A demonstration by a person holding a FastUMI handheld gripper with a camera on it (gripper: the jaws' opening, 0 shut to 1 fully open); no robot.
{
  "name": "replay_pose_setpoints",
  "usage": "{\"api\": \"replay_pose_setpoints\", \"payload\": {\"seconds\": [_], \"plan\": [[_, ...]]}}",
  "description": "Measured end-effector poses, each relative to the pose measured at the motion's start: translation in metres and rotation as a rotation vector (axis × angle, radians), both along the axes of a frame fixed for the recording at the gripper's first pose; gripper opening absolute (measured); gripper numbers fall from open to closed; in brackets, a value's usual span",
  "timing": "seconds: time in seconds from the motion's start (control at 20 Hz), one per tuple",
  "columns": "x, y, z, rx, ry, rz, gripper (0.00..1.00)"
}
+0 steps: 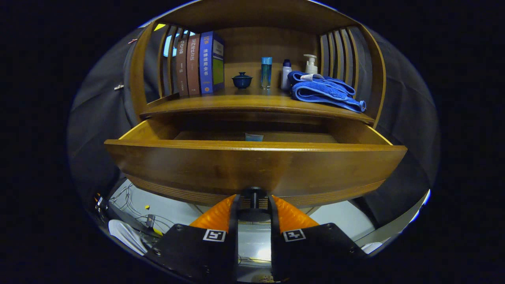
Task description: Pull open the drawer, take out the items inside it, and place them on the countertop above the cabinet.
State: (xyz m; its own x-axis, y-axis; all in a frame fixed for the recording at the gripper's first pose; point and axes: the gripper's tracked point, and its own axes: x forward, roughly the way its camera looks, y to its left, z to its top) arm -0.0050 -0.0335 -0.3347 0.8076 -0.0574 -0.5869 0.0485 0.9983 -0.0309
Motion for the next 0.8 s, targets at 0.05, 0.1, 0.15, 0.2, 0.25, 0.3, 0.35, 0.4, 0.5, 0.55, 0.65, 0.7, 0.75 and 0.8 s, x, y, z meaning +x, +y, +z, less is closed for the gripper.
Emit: {"api": "replay_pose_setpoints", "payload": {"seconds": [0.05,0.1,0.15,0.2,0.25,0.3,0.35,0.4,0.5,0.55,0.65,0.7,0.75,0.8], "plan": [[-0.011,0.000,0.001,-0.006,0.005,0.001,0.38],[-0.020,-0.002,0.002,-0.008,0.009,-0.002,0.38],[-0.027,-0.002,0.002,-0.002,0.011,-0.004,0.38],[-0.035,-0.001,0.003,0.004,0.014,-0.006,0.38],[-0.042,-0.001,0.002,0.003,0.023,-0.007,0.38],[-0.047,-0.001,0.001,0.002,0.031,-0.008,0.38],[-0.053,-0.001,-0.001,0.003,0.040,-0.010,0.38],[-0.059,-0.001,-0.002,0.012,0.049,-0.015,0.37],[-0.068,0.000,-0.003,0.029,0.054,-0.026,0.38],[-0.074,0.000,-0.004,0.025,0.066,-0.024,0.38],[-0.080,0.001,-0.006,0.018,0.072,-0.017,0.38],[-0.080,0.001,-0.006,0.016,0.074,-0.016,0.38],[-0.080,0.001,-0.007,0.011,0.079,-0.014,0.38],[-0.080,0.001,-0.006,0.008,0.080,-0.015,0.38]]}}
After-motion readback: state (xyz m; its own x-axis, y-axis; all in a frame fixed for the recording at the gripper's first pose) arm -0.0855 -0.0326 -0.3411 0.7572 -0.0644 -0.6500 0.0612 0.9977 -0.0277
